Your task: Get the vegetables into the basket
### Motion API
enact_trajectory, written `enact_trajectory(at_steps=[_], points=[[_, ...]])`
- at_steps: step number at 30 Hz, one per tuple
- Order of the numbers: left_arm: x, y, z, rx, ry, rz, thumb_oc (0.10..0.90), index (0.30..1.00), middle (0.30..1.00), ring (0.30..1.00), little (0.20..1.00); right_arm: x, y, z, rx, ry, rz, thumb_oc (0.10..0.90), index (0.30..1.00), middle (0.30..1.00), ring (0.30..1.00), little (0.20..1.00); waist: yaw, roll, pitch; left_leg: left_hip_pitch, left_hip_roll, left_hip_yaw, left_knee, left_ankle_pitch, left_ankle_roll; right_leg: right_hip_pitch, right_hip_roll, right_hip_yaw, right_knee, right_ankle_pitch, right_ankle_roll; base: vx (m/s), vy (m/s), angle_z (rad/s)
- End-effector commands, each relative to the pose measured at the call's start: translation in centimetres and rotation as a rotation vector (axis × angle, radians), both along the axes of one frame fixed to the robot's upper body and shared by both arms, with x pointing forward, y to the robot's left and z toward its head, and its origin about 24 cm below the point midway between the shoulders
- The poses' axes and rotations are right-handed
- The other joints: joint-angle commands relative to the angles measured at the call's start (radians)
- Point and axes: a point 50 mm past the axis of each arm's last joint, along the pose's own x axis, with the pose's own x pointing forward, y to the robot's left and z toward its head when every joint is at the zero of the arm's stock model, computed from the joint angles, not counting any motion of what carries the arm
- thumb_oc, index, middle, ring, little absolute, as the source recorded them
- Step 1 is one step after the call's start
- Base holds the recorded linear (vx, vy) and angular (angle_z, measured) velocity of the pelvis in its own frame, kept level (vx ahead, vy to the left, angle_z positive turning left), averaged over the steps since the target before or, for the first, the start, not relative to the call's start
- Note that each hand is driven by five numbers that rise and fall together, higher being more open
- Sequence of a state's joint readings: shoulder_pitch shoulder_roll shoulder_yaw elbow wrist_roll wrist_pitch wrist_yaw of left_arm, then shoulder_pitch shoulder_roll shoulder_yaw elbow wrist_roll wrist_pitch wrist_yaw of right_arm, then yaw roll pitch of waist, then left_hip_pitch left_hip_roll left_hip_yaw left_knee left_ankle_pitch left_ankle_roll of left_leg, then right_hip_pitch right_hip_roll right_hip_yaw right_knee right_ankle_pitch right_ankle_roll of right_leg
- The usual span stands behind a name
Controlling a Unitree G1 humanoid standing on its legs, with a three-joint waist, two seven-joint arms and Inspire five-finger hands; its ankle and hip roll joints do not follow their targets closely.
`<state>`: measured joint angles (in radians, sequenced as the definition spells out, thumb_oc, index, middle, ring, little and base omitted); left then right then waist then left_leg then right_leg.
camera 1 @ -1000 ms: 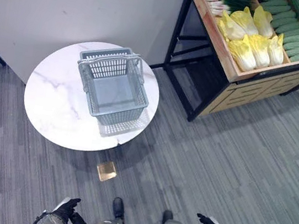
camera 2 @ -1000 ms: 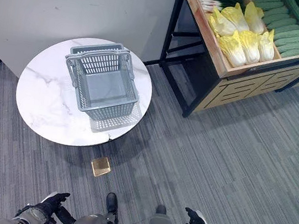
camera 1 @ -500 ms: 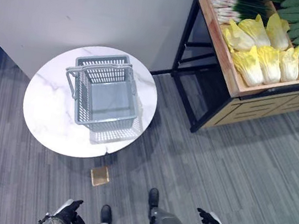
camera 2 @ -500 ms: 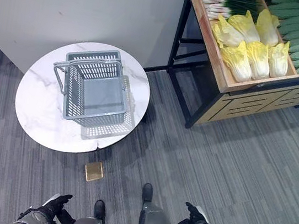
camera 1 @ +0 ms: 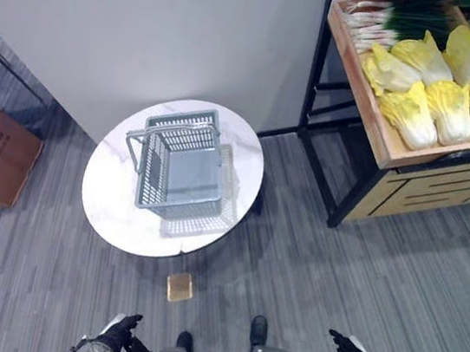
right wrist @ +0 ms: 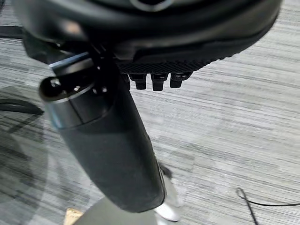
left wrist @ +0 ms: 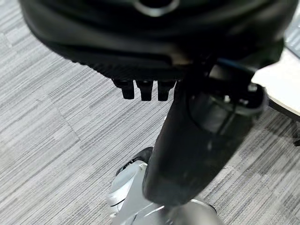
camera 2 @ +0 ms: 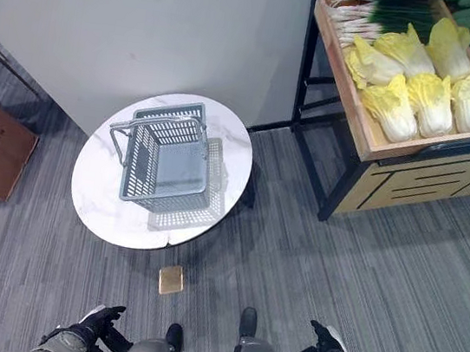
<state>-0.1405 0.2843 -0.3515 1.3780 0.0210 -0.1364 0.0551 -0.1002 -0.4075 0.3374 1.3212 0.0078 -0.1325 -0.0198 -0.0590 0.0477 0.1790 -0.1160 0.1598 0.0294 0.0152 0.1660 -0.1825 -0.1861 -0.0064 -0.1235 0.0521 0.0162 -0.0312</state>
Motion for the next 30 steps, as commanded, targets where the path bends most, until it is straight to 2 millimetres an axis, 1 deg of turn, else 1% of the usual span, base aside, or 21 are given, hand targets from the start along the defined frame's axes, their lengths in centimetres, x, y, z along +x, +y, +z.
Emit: enact_trajectory(at_steps=[1,2,3,5,6,7,8,9,12,13,15,16,18,22,26,30], points=[[11.1,5.3,7.1,0.186,-0.250,0.051,0.900,1.000,1.000,1.000,1.000,0.4,-1.7,0.8,-0.034,0.022,0.020,0.900,1.000,1.000,1.000,1.000,-0.078,-0.021,-0.026,0.025,0.006,0.049,-0.001,-0.076,0.043,0.012,-0.072,0.152,0.009,0.041,0.132,0.25,0.159,0.04],[2.3,0.8,0.9,0.040,-0.061,0.070,0.900,1.000,1.000,1.000,1.000,0.0,-0.2,0.0,-0.017,-0.005,-0.009,0.900,1.000,1.000,1.000,1.000,-0.038,-0.045,-0.014,0.013,0.019,0.036,-0.018,-0.069,0.056,0.021,-0.077,0.152,0.019,0.032,0.124,0.06,0.053,-0.04],[0.3,0.1,0.1,0.019,-0.022,0.080,0.900,1.000,1.000,1.000,1.000,-0.9,0.1,-0.3,-0.007,0.016,-0.024,0.900,1.000,1.000,1.000,1.000,-0.024,-0.049,-0.008,0.009,0.020,0.032,-0.026,-0.058,0.055,0.023,-0.074,0.160,0.028,0.024,0.122,0.07,0.093,-0.33],[-0.8,-0.4,-0.4,0.003,-0.003,0.081,0.900,1.000,1.000,1.000,1.000,-1.2,0.3,-0.5,-0.001,0.025,-0.028,0.900,1.000,1.000,1.000,1.000,-0.009,-0.047,-0.003,0.007,0.013,0.036,-0.019,-0.068,0.060,0.021,-0.079,0.168,0.049,0.012,0.127,0.03,0.177,-0.83],[-1.5,0.0,-0.5,0.021,0.028,0.077,0.900,1.000,1.000,1.000,1.000,-1.6,0.5,-0.7,0.005,0.036,-0.035,0.900,1.000,1.000,1.000,1.000,-0.010,-0.051,-0.001,0.011,0.005,0.044,-0.015,-0.073,0.064,0.024,-0.090,0.173,0.054,0.012,0.133,0.02,0.177,-0.70],[-1.5,0.0,-0.5,0.021,0.028,0.077,0.900,1.000,1.000,1.000,1.000,-1.6,0.5,-0.7,0.005,0.036,-0.036,0.900,1.000,1.000,1.000,1.000,-0.010,-0.052,0.000,0.011,0.005,0.044,-0.015,-0.073,0.064,0.025,-0.091,0.174,0.055,0.012,0.133,0.01,0.189,-0.35],[-1.5,0.2,-0.4,0.029,0.028,0.070,0.900,1.000,1.000,1.000,1.000,-1.7,0.7,-0.8,0.008,0.038,-0.030,0.900,1.000,1.000,1.000,1.000,-0.008,-0.055,0.001,0.013,-0.005,0.046,-0.014,-0.081,0.071,0.023,-0.097,0.182,0.061,0.015,0.138,0.01,0.269,-0.23],[-1.4,0.8,-0.2,0.050,0.024,0.053,0.900,1.000,1.000,1.000,1.000,-2.0,1.4,-1.1,0.025,0.048,-0.032,0.900,1.000,1.000,1.000,1.000,-0.012,-0.070,0.001,0.029,-0.030,0.076,-0.032,-0.095,0.088,0.024,-0.116,0.207,0.058,0.035,0.155,0.03,0.376,-0.15],[-0.6,1.2,0.1,0.069,-0.007,0.043,0.900,1.000,1.000,1.000,1.000,-2.0,2.3,-1.4,0.047,0.056,-0.028,0.900,1.000,1.000,1.000,1.000,-0.014,-0.087,-0.001,0.050,-0.057,0.121,-0.053,-0.112,0.106,0.010,-0.141,0.231,0.042,0.077,0.184,0.00,0.253,-0.17],[-0.6,1.2,0.1,0.069,-0.007,0.043,0.900,1.000,1.000,1.000,1.000,-2.0,2.3,-1.4,0.047,0.056,-0.028,0.900,1.000,1.000,1.000,1.000,-0.013,-0.087,0.000,0.051,-0.057,0.122,-0.054,-0.112,0.106,0.010,-0.141,0.233,0.042,0.077,0.184,-0.01,0.142,-0.48],[-0.3,1.5,0.3,0.077,-0.020,0.046,0.900,1.000,1.000,1.000,1.000,-1.7,2.8,-1.5,0.057,0.047,-0.015,0.900,1.000,1.000,1.000,1.000,-0.007,-0.096,-0.001,0.062,-0.065,0.147,-0.064,-0.119,0.114,0.003,-0.153,0.236,0.028,0.106,0.197,0.00,0.175,-0.47],[-0.2,1.5,0.4,0.083,-0.023,0.038,0.900,1.000,1.000,1.000,1.000,-1.4,3.2,-1.5,0.061,0.042,0.003,0.900,1.000,1.000,1.000,1.000,0.001,-0.105,0.000,0.070,-0.071,0.166,-0.072,-0.123,0.121,-0.003,-0.160,0.226,0.025,0.128,0.206,-0.01,0.187,-0.29],[-0.2,1.7,0.4,0.088,-0.023,0.036,0.900,1.000,1.000,1.000,1.000,-1.3,3.5,-1.6,0.072,0.039,0.004,0.900,1.000,1.000,1.000,1.000,0.008,-0.110,-0.002,0.088,-0.074,0.186,-0.088,-0.123,0.124,-0.008,-0.162,0.217,0.021,0.150,0.216,0.00,0.125,-0.45],[-0.7,2.0,0.4,0.081,-0.009,0.054,0.900,1.000,1.000,1.000,1.000,-1.9,3.4,-1.7,0.073,0.059,-0.011,0.900,1.000,1.000,1.000,1.000,0.016,-0.117,-0.013,0.102,-0.078,0.197,-0.103,-0.127,0.124,0.000,-0.168,0.189,-0.005,0.168,0.223,0.02,0.045,-0.26],[-0.9,2.1,0.3,0.075,-0.010,0.086,0.900,1.000,1.000,1.000,1.000,-2.6,3.1,-1.8,0.070,0.075,-0.029,0.900,1.000,1.000,1.000,1.000,0.022,-0.116,-0.025,0.111,-0.073,0.194,-0.103,-0.130,0.118,0.016,-0.172,0.168,-0.031,0.157,0.220,0.03,0.003,0.08],[-1.7,2.8,0.3,0.076,-0.024,0.217,0.900,1.000,1.000,1.000,1.000,-3.9,2.5,-1.9,0.053,0.095,-0.086,0.900,1.000,1.000,1.000,1.000,0.028,-0.117,-0.050,0.123,-0.064,0.180,-0.103,-0.130,0.103,0.058,-0.171,0.133,-0.073,0.137,0.211,0.05,-0.072,0.09]])
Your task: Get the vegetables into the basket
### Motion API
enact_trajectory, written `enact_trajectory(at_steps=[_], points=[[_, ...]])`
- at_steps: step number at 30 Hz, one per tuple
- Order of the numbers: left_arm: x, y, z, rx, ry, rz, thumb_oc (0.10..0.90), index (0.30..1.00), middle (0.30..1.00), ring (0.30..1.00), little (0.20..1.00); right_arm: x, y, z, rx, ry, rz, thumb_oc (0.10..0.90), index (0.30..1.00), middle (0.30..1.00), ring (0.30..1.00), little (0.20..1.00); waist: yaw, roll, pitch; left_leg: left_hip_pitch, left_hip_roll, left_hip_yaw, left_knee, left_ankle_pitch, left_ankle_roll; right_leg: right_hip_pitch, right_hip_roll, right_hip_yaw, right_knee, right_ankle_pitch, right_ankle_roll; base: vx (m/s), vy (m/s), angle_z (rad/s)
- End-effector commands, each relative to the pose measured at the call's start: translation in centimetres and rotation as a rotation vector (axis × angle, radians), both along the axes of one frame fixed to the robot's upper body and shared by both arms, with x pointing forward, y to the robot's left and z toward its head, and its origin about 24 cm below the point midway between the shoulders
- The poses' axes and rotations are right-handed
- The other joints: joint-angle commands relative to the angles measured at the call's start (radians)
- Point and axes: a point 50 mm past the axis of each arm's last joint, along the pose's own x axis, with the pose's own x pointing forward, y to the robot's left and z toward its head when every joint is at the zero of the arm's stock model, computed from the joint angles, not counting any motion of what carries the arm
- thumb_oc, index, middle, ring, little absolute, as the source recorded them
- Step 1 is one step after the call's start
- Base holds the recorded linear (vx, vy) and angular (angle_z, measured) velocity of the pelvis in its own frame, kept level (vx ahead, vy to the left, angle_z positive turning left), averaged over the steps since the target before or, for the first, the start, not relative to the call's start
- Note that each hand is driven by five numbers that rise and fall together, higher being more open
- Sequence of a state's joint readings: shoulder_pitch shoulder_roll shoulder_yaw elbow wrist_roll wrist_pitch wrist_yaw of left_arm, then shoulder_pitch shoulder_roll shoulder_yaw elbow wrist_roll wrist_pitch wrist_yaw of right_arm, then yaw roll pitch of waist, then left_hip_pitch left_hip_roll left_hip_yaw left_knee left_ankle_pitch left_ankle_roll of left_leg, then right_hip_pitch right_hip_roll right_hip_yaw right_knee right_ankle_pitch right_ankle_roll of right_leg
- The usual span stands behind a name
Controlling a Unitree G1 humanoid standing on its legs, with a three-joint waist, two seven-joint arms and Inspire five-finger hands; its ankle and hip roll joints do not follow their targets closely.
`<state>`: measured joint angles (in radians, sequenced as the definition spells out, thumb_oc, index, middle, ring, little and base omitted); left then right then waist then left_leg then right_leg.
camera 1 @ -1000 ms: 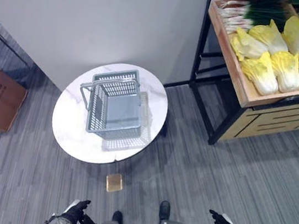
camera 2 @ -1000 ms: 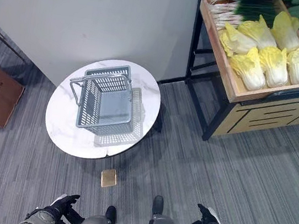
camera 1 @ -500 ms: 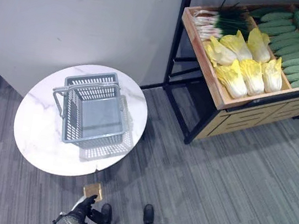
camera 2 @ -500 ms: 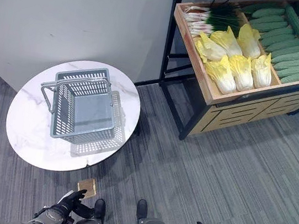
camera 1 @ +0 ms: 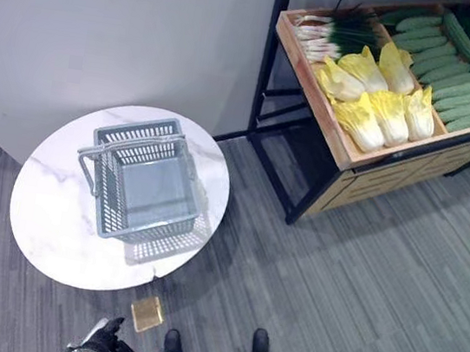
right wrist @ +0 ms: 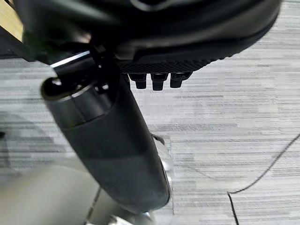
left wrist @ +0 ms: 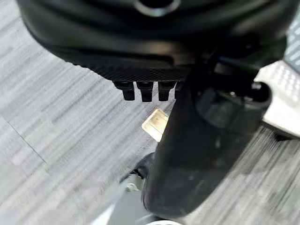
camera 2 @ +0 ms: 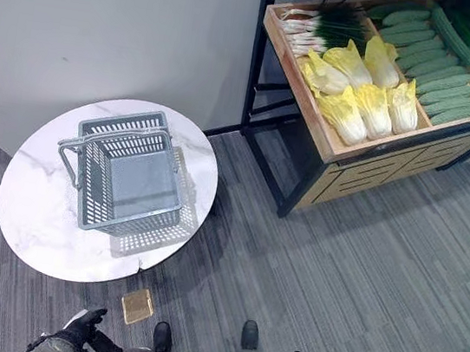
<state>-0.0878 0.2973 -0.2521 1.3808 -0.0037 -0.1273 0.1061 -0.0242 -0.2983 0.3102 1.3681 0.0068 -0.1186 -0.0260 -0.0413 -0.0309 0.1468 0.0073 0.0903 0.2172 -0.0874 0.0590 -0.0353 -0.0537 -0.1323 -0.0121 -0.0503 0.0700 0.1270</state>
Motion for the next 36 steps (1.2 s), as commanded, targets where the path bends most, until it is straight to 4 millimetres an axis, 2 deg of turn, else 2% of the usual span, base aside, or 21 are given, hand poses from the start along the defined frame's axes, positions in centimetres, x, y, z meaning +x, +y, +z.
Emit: enact_trajectory(at_steps=[1,4,9,10,13,14,15,16,18,20,22,23,25,27,29,30,31,32,33,35,36], points=[[-0.1,2.0,0.6,0.049,-0.051,0.172,0.900,1.000,1.000,1.000,1.000,-0.3,-1.4,0.3,-0.059,-0.013,-0.051,0.900,1.000,1.000,1.000,1.000,0.014,-0.040,-0.026,0.005,0.013,-0.014,0.000,-0.020,-0.052,-0.059,-0.041,0.012,0.018,0.078,0.049,0.07,-0.141,0.16],[-0.4,3.9,1.4,0.113,-0.128,0.380,0.900,1.000,1.000,1.000,1.000,-0.4,-3.2,1.0,-0.135,-0.033,-0.090,0.900,1.000,1.000,1.000,1.000,0.021,-0.042,-0.045,0.017,0.023,-0.024,0.000,-0.017,-0.065,-0.024,-0.035,-0.006,-0.003,0.072,0.044,0.06,-0.108,0.15],[0.1,5.8,2.4,0.163,-0.184,0.427,0.900,1.000,1.000,1.000,1.000,2.1,-6.7,3.1,-0.250,-0.138,-0.101,0.900,1.000,1.000,1.000,1.000,0.031,-0.042,-0.057,0.020,0.031,-0.035,0.000,-0.015,-0.075,-0.001,-0.032,-0.025,-0.022,0.073,0.045,0.02,-0.064,0.07],[0.8,6.5,3.0,0.214,-0.230,0.396,0.900,1.000,1.000,1.000,1.000,6.9,-9.0,6.2,-0.346,-0.348,-0.065,0.900,1.000,1.000,1.000,1.000,0.039,-0.044,-0.063,0.019,0.034,-0.044,0.000,-0.010,-0.079,0.004,-0.029,-0.035,-0.023,0.072,0.047,0.01,-0.081,0.09],[0.4,6.6,3.0,0.218,-0.238,0.395,0.900,1.000,1.000,1.000,1.000,12.2,-9.9,11.1,-0.455,-0.606,0.108,0.900,1.000,1.000,1.000,1.000,0.040,-0.045,-0.068,0.017,0.037,-0.048,0.000,-0.009,-0.081,0.009,-0.028,-0.038,-0.024,0.071,0.048,0.01,-0.032,0.07],[0.2,6.3,2.9,0.214,-0.233,0.392,0.900,1.000,1.000,1.000,1.000,14.0,-9.9,13.7,-0.521,-0.713,0.204,0.900,1.000,1.000,1.000,1.000,0.042,-0.043,-0.070,0.019,0.038,-0.050,0.000,-0.010,-0.081,0.014,-0.028,-0.042,-0.025,0.070,0.049,0.04,0.004,0.00],[-0.3,6.1,2.6,0.197,-0.215,0.393,0.900,1.000,1.000,1.000,1.000,17.1,-9.0,18.7,-0.608,-0.916,0.379,0.900,1.000,1.000,1.000,1.000,0.044,-0.039,-0.073,0.024,0.038,-0.052,0.000,-0.015,-0.080,0.022,-0.029,-0.047,-0.024,0.067,0.051,0.03,0.007,-0.04],[-0.3,6.0,2.6,0.196,-0.215,0.393,0.900,1.000,1.000,1.000,1.000,17.1,-9.0,18.8,-0.609,-0.916,0.379,0.900,1.000,1.000,1.000,1.000,0.044,-0.040,-0.074,0.020,0.038,-0.053,0.000,-0.012,-0.080,0.019,-0.029,-0.047,-0.024,0.069,0.050,0.00,0.000,0.00],[-0.4,5.3,2.2,0.164,-0.201,0.381,0.900,1.000,1.000,1.000,1.000,18.7,-8.5,21.7,-0.681,-1.025,0.461,0.900,1.000,1.000,1.000,1.000,0.052,-0.038,-0.081,0.018,0.038,-0.058,0.000,-0.012,-0.079,0.024,-0.032,-0.054,-0.025,0.069,0.051,0.01,0.005,0.07],[-0.8,4.5,1.7,0.129,-0.168,0.361,0.900,1.000,1.000,1.000,1.000,20.8,-6.2,25.4,-0.702,-1.180,0.573,0.900,1.000,1.000,1.000,1.000,0.062,-0.038,-0.085,0.015,0.039,-0.061,0.000,-0.011,-0.079,0.027,-0.033,-0.061,-0.027,0.068,0.050,0.01,0.003,0.20],[-1.0,3.9,1.3,0.097,-0.148,0.350,0.900,1.000,1.000,1.000,1.000,22.1,-4.2,27.6,-0.709,-1.263,0.668,0.900,1.000,1.000,1.000,1.000,0.072,-0.038,-0.084,0.013,0.040,-0.064,0.000,-0.011,-0.079,0.030,-0.033,-0.068,-0.028,0.068,0.049,0.01,0.002,0.20],[-1.0,3.9,1.3,0.097,-0.148,0.350,0.900,1.000,1.000,1.000,1.000,22.1,-4.2,27.6,-0.709,-1.263,0.668,0.900,1.000,1.000,1.000,1.000,0.071,-0.038,-0.084,0.013,0.040,-0.064,0.000,-0.011,-0.079,0.030,-0.033,-0.068,-0.028,0.068,0.049,0.01,0.003,0.09],[-1.1,3.0,0.9,0.053,-0.119,0.314,0.900,1.000,1.000,1.000,1.000,24.2,1.7,31.7,-0.650,-1.453,0.893,0.900,1.000,1.000,1.000,1.000,0.097,-0.043,-0.076,0.012,0.044,-0.067,0.000,-0.013,-0.082,0.035,-0.032,-0.077,-0.029,0.064,0.047,0.00,-0.001,0.03],[-0.9,3.0,0.9,0.050,-0.122,0.311,0.900,1.000,1.000,1.000,1.000,24.7,2.5,32.2,-0.641,-1.474,0.913,0.900,1.000,1.000,1.000,1.000,0.100,-0.045,-0.073,0.003,0.044,-0.070,0.000,-0.007,-0.083,0.030,-0.032,-0.080,-0.030,0.068,0.046,-0.02,-0.008,0.02],[-0.9,2.5,0.7,0.044,-0.102,0.269,0.900,1.000,1.000,1.000,1.000,26.3,7.4,34.9,-0.548,-1.582,1.045,0.900,1.000,1.000,1.000,1.000,0.133,-0.057,-0.058,-0.013,0.048,-0.080,0.000,0.001,-0.087,0.025,-0.030,-0.090,-0.030,0.069,0.044,-0.04,-0.013,0.15],[-0.9,2.5,0.7,0.042,-0.104,0.274,0.900,1.000,1.000,1.000,1.000,26.4,7.6,35.0,-0.547,-1.584,1.049,0.900,1.000,1.000,1.000,1.000,0.128,-0.055,-0.057,-0.014,0.048,-0.081,0.000,0.001,-0.087,0.024,-0.030,-0.090,-0.030,0.068,0.044,-0.06,-0.022,0.14],[-0.6,2.4,0.7,0.045,-0.105,0.262,0.900,1.000,1.000,1.000,1.000,27.2,10.3,36.8,-0.486,-1.651,1.085,0.900,1.000,1.000,1.000,1.000,0.149,-0.064,-0.040,-0.033,0.050,-0.088,0.000,0.009,-0.089,0.015,-0.030,-0.095,-0.030,0.071,0.043,-0.09,-0.027,0.11],[-0.3,2.5,0.8,0.050,-0.113,0.261,0.900,1.000,1.000,1.000,1.000,27.7,11.8,38.0,-0.462,-1.684,1.102,0.900,1.000,1.000,1.000,1.000,0.158,-0.067,-0.028,-0.046,0.051,-0.094,0.000,0.015,-0.091,0.008,-0.029,-0.099,-0.029,0.073,0.041,-0.09,-0.027,0.07],[-0.3,2.5,0.8,0.049,-0.113,0.262,0.900,1.000,1.000,1.000,1.000,27.7,11.8,38.0,-0.462,-1.685,1.103,0.900,1.000,1.000,1.000,1.000,0.157,-0.067,-0.028,-0.046,0.051,-0.094,0.000,0.015,-0.091,0.008,-0.029,-0.099,-0.029,0.073,0.041,-0.09,-0.017,0.04],[0.9,3.3,1.5,0.074,-0.161,0.279,0.900,1.000,1.000,1.000,1.000,29.0,15.7,41.1,-0.417,-1.761,1.118,0.900,1.000,1.000,1.000,1.000,0.189,-0.079,0.012,-0.095,0.053,-0.114,0.000,0.034,-0.092,-0.026,-0.027,-0.109,-0.027,0.085,0.039,-0.13,-0.017,0.20],[0.9,3.3,1.5,0.074,-0.162,0.280,0.900,1.000,1.000,1.000,1.000,29.0,15.8,41.1,-0.416,-1.763,1.119,0.900,1.000,1.000,1.000,1.000,0.187,-0.079,0.011,-0.097,0.053,-0.114,0.000,0.034,-0.092,-0.027,-0.027,-0.109,-0.027,0.085,0.039,-0.10,-0.008,0.29]])
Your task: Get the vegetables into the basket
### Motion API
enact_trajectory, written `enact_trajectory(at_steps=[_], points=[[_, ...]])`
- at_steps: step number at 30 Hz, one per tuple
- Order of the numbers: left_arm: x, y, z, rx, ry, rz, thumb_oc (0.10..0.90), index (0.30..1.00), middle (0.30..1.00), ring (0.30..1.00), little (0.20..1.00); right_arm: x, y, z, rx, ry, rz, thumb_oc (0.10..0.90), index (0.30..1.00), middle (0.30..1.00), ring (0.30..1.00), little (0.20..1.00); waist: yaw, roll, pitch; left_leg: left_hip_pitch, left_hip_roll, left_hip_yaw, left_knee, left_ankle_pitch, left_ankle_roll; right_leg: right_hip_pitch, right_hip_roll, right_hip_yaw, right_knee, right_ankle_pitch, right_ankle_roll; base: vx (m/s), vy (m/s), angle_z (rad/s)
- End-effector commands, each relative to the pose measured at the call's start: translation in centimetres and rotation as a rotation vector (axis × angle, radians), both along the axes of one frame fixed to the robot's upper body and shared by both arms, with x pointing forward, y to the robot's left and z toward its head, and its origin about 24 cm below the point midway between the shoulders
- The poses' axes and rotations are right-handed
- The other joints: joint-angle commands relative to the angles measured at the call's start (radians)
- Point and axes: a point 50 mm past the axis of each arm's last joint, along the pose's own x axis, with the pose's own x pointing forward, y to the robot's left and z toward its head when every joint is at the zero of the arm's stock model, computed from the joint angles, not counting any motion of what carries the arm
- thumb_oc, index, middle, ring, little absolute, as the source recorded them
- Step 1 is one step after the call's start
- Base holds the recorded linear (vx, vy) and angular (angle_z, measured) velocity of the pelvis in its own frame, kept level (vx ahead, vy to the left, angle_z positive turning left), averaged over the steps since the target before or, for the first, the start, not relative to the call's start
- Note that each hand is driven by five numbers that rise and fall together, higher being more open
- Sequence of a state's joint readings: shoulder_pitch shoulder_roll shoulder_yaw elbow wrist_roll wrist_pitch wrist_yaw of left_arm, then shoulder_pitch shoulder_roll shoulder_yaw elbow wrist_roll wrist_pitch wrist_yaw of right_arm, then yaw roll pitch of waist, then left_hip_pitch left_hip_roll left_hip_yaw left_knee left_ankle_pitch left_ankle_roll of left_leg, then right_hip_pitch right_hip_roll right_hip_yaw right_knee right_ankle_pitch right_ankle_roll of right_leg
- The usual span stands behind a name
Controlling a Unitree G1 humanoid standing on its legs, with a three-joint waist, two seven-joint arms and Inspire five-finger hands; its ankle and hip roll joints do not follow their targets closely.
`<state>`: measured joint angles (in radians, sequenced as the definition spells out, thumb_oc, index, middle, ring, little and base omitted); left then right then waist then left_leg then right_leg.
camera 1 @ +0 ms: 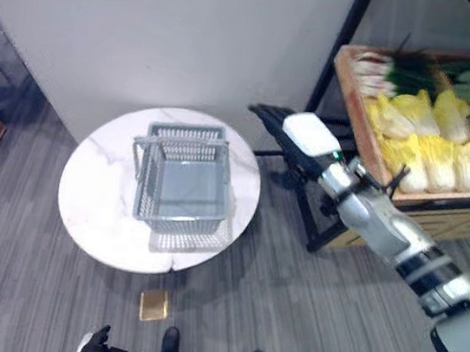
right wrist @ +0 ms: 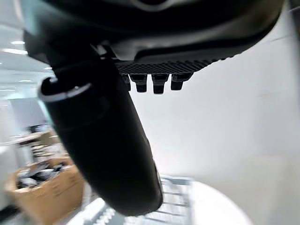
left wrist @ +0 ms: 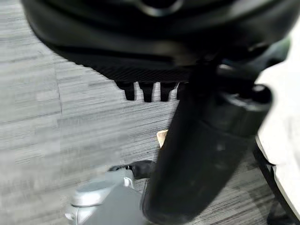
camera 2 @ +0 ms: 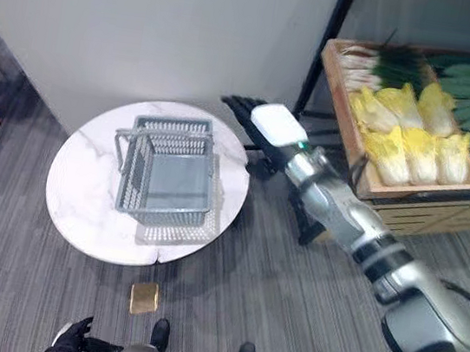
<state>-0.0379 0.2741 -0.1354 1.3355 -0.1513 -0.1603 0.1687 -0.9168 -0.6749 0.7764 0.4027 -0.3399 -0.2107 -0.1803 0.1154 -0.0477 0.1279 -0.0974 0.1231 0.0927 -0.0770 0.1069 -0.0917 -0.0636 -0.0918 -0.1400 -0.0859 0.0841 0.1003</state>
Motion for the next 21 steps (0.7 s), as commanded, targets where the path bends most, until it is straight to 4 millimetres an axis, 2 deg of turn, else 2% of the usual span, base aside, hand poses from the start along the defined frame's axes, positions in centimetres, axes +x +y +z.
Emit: enact_trajectory(at_steps=[1,2,6,7,9,14,21], points=[[1.9,3.3,1.6,0.111,-0.048,0.026,0.900,1.000,1.000,1.000,1.000,1.1,2.8,7.5,0.167,-0.174,0.055,0.900,1.000,1.000,1.000,1.000,0.037,-0.064,0.038,-0.003,0.020,0.004,-0.010,-0.010,-0.034,-0.026,-0.067,0.016,0.010,0.074,0.065,-0.06,0.012,0.14],[2.3,3.4,1.8,0.123,-0.062,0.025,0.900,1.000,1.000,1.000,1.000,1.5,4.3,7.6,0.196,-0.154,0.066,0.900,1.000,1.000,1.000,1.000,0.050,-0.067,0.054,-0.022,0.020,-0.006,-0.010,-0.003,-0.033,-0.040,-0.069,0.011,0.010,0.078,0.065,-0.07,0.015,0.21],[2.3,4.1,2.1,0.152,-0.062,0.027,0.900,1.000,1.000,1.000,1.000,2.2,6.3,8.8,0.224,-0.162,0.054,0.900,1.000,1.000,1.000,1.000,0.081,-0.067,0.081,-0.065,0.006,-0.033,-0.010,0.007,-0.026,-0.065,-0.074,-0.004,0.016,0.082,0.064,-0.04,0.044,0.22],[2.6,4.1,2.2,0.161,-0.062,0.009,0.900,1.000,1.000,1.000,1.000,2.4,7.2,9.2,0.229,-0.161,0.058,0.900,1.000,1.000,1.000,1.000,0.088,-0.067,0.090,-0.077,0.000,-0.039,-0.010,0.009,-0.023,-0.073,-0.077,-0.006,0.015,0.085,0.065,-0.03,0.084,0.19],[3.3,4.1,2.4,0.173,-0.079,-0.004,0.900,1.000,1.000,1.000,1.000,2.8,8.0,10.0,0.258,-0.165,0.031,0.900,1.000,1.000,1.000,1.000,0.107,-0.068,0.104,-0.103,-0.012,-0.055,-0.010,0.015,-0.019,-0.085,-0.086,-0.020,0.011,0.090,0.068,-0.02,0.091,0.16],[5.1,3.7,3.0,0.186,-0.126,-0.048,0.900,1.000,1.000,1.000,1.000,3.7,7.3,11.3,0.298,-0.184,-0.043,0.900,1.000,1.000,1.000,1.000,0.128,-0.065,0.126,-0.152,-0.037,-0.087,-0.010,0.026,-0.015,-0.102,-0.103,-0.049,0.012,0.100,0.076,-0.01,0.070,0.28],[5.4,3.0,2.8,0.182,-0.119,-0.084,0.900,1.000,1.000,1.000,1.000,3.8,7.0,13.2,0.339,-0.237,-0.071,0.900,1.000,1.000,1.000,1.000,0.137,-0.069,0.137,-0.180,-0.053,-0.103,-0.010,0.025,-0.009,-0.117,-0.116,-0.061,0.010,0.108,0.082,0.03,0.046,0.10]])
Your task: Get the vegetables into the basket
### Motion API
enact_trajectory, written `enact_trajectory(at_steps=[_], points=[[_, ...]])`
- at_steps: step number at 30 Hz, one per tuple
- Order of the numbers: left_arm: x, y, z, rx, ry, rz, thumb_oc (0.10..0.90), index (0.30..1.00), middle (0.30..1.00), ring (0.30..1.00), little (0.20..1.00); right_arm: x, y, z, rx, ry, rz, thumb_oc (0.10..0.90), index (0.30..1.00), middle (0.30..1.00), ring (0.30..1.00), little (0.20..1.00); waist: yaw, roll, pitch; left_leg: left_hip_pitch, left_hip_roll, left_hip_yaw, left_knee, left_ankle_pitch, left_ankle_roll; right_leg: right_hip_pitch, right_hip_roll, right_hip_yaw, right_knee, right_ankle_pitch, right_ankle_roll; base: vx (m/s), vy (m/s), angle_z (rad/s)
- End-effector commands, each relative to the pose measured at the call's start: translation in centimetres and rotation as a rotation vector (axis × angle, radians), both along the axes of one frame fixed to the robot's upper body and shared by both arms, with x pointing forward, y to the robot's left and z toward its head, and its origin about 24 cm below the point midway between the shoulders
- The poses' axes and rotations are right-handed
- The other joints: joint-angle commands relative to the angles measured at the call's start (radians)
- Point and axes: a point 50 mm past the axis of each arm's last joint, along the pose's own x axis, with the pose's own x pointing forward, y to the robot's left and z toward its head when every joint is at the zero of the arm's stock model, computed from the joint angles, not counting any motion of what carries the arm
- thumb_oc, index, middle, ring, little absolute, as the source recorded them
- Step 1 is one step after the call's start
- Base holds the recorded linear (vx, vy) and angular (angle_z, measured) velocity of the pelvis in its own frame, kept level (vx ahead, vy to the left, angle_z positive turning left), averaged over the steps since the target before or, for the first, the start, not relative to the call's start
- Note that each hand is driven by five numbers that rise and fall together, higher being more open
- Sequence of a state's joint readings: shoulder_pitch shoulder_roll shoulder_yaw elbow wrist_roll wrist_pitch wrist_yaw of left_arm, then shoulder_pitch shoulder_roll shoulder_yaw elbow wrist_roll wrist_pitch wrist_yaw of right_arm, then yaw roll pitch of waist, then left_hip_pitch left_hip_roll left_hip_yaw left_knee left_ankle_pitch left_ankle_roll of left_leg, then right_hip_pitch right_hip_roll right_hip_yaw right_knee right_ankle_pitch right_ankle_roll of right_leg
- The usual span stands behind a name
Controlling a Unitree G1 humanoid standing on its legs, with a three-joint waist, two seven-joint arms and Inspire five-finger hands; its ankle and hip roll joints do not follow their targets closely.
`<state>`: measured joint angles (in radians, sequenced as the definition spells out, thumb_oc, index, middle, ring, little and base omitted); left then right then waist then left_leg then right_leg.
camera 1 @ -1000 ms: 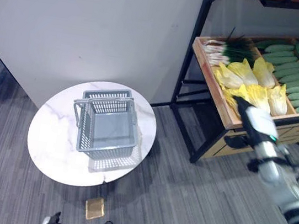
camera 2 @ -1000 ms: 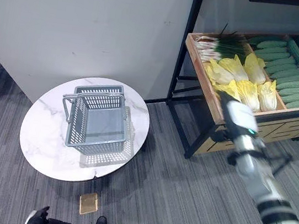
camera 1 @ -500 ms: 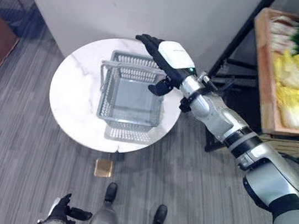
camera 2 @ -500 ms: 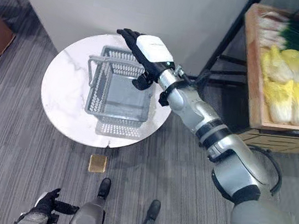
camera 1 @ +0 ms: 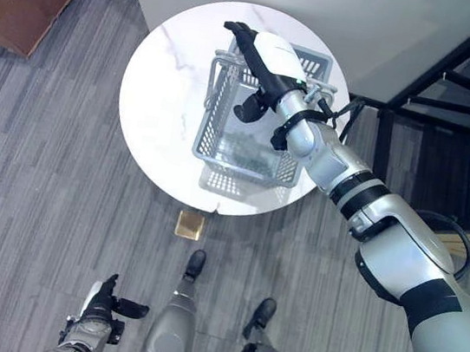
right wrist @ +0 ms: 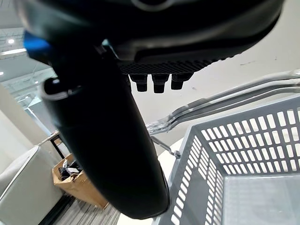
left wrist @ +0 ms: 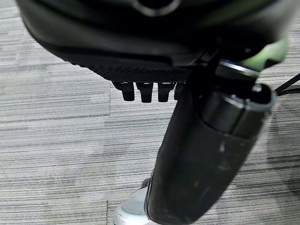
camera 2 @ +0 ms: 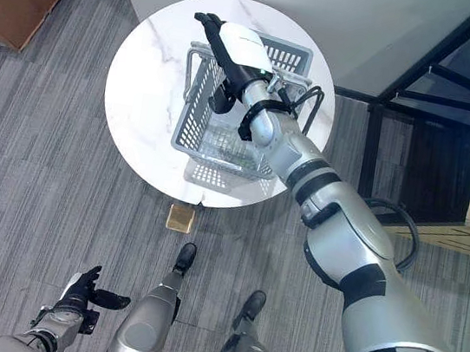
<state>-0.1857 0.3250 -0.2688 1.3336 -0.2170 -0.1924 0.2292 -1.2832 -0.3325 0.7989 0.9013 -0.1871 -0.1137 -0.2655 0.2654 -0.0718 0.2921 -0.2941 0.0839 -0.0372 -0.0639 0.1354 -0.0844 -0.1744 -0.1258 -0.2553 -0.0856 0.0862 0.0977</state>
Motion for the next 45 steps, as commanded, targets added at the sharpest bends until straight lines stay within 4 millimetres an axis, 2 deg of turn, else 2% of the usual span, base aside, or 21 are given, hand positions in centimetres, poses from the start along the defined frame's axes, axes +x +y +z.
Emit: enact_trajectory(at_steps=[1,4,5,9,12,17,18,19,24,28,36,42,44,45], points=[[-0.8,2.1,0.4,0.089,0.038,0.007,0.900,1.000,1.000,1.000,1.000,-0.9,1.3,7.8,0.101,-0.246,0.040,0.900,1.000,1.000,1.000,1.000,-0.013,-0.045,-0.028,0.016,-0.014,0.027,-0.023,-0.003,-0.016,-0.007,-0.082,0.054,0.009,0.106,0.085,0.03,0.038,0.01],[-0.5,1.9,0.5,0.081,0.028,0.000,0.900,1.000,1.000,1.000,1.000,-0.7,0.8,8.2,0.073,-0.262,0.009,0.900,1.000,1.000,1.000,1.000,-0.011,-0.044,-0.027,0.010,-0.017,0.025,-0.023,-0.003,-0.016,-0.010,-0.085,0.052,0.008,0.107,0.086,0.01,0.015,0.00],[-0.1,1.7,0.6,0.078,0.015,-0.009,0.900,1.000,1.000,1.000,1.000,-0.3,-0.3,8.4,0.028,-0.272,-0.041,0.900,1.000,1.000,1.000,1.000,-0.010,-0.042,-0.025,0.002,-0.020,0.022,-0.023,0.000,-0.016,-0.015,-0.088,0.050,0.007,0.110,0.088,0.02,0.031,0.00],[0.1,1.5,0.6,0.075,0.011,-0.021,0.900,1.000,1.000,1.000,1.000,0.2,-1.9,8.5,-0.026,-0.280,-0.104,0.900,1.000,1.000,1.000,1.000,-0.009,-0.039,-0.024,-0.003,-0.024,0.022,-0.023,-0.001,-0.017,-0.020,-0.089,0.049,0.004,0.112,0.090,0.01,0.016,0.02],[0.1,1.5,0.5,0.080,0.022,-0.042,0.900,1.000,1.000,1.000,1.000,0.9,-4.3,8.7,-0.058,-0.274,-0.202,0.900,1.000,1.000,1.000,1.000,-0.004,-0.034,-0.026,-0.019,-0.027,0.021,-0.023,0.002,-0.017,-0.037,-0.089,0.053,0.000,0.120,0.093,0.00,0.003,0.01],[0.4,1.0,0.5,0.073,0.013,-0.056,0.900,1.000,1.000,1.000,1.000,0.9,-4.8,8.7,-0.044,-0.276,-0.215,0.900,1.000,1.000,1.000,1.000,-0.005,-0.027,-0.024,-0.026,-0.028,0.024,-0.023,0.003,-0.016,-0.046,-0.090,0.056,0.000,0.122,0.094,0.01,0.007,-0.03],[0.7,0.7,0.6,0.068,0.004,-0.064,0.900,1.000,1.000,1.000,1.000,1.0,-5.0,8.6,-0.042,-0.272,-0.225,0.522,0.470,0.470,0.470,0.470,-0.003,-0.022,-0.022,-0.030,-0.029,0.024,-0.023,0.004,-0.017,-0.049,-0.091,0.056,-0.001,0.121,0.093,0.00,0.007,-0.05],[0.9,0.6,0.6,0.063,-0.006,-0.061,0.900,1.000,1.000,1.000,1.000,1.0,-5.3,8.5,-0.045,-0.275,-0.236,0.400,0.300,0.300,0.300,0.300,-0.003,-0.019,-0.019,-0.033,-0.032,0.023,-0.023,0.005,-0.017,-0.051,-0.090,0.057,-0.001,0.122,0.093,0.01,0.007,-0.03],[1.1,0.4,0.6,0.068,-0.005,-0.072,0.900,1.000,1.000,1.000,1.000,1.5,-6.0,7.2,-0.045,-0.223,-0.264,0.400,0.300,0.300,0.300,0.300,0.001,-0.013,-0.011,-0.041,-0.029,0.022,-0.023,0.008,-0.018,-0.057,-0.091,0.054,-0.002,0.119,0.093,0.00,-0.001,0.01],[1.1,-0.1,0.5,0.071,-0.001,-0.100,0.900,1.000,1.000,1.000,1.000,1.6,-5.6,5.9,-0.061,-0.192,-0.257,0.400,0.300,0.300,0.300,0.300,0.006,-0.004,-0.006,-0.045,-0.031,0.024,-0.023,0.010,-0.016,-0.065,-0.088,0.060,-0.002,0.120,0.092,0.00,0.000,0.00],[1.1,-0.1,0.4,0.079,0.010,-0.109,0.900,1.000,1.000,1.000,1.000,1.5,-3.0,3.2,-0.093,-0.129,-0.173,0.400,0.300,0.300,0.300,0.300,-0.009,-0.016,-0.015,-0.017,-0.024,0.043,-0.023,-0.002,-0.016,-0.060,-0.086,0.076,0.001,0.119,0.089,0.00,-0.003,-0.01],[1.0,0.3,0.5,0.094,0.030,-0.119,0.900,1.000,1.000,1.000,1.000,-0.2,-1.8,2.6,-0.024,-0.126,-0.008,0.400,0.300,0.300,0.300,0.300,-0.044,-0.039,-0.036,0.039,-0.014,0.072,-0.023,-0.020,-0.013,-0.036,-0.082,0.095,0.010,0.113,0.084,0.00,-0.011,-0.03],[0.3,0.6,0.3,0.088,0.056,-0.101,0.900,1.000,1.000,1.000,1.000,-1.4,-1.9,1.8,0.012,-0.116,0.071,0.400,0.300,0.300,0.300,0.300,-0.068,-0.044,-0.053,0.070,-0.007,0.087,-0.023,-0.029,-0.012,-0.021,-0.079,0.106,0.014,0.106,0.081,0.01,-0.033,-0.21],[0.3,0.6,0.2,0.088,0.057,-0.102,0.900,1.000,1.000,1.000,1.000,-1.4,-2.0,1.7,0.012,-0.114,0.070,0.400,0.300,0.300,0.300,0.300,-0.066,-0.043,-0.052,0.073,-0.007,0.088,-0.023,-0.030,-0.013,-0.019,-0.079,0.107,0.014,0.105,0.081,0.00,-0.034,-0.28]])
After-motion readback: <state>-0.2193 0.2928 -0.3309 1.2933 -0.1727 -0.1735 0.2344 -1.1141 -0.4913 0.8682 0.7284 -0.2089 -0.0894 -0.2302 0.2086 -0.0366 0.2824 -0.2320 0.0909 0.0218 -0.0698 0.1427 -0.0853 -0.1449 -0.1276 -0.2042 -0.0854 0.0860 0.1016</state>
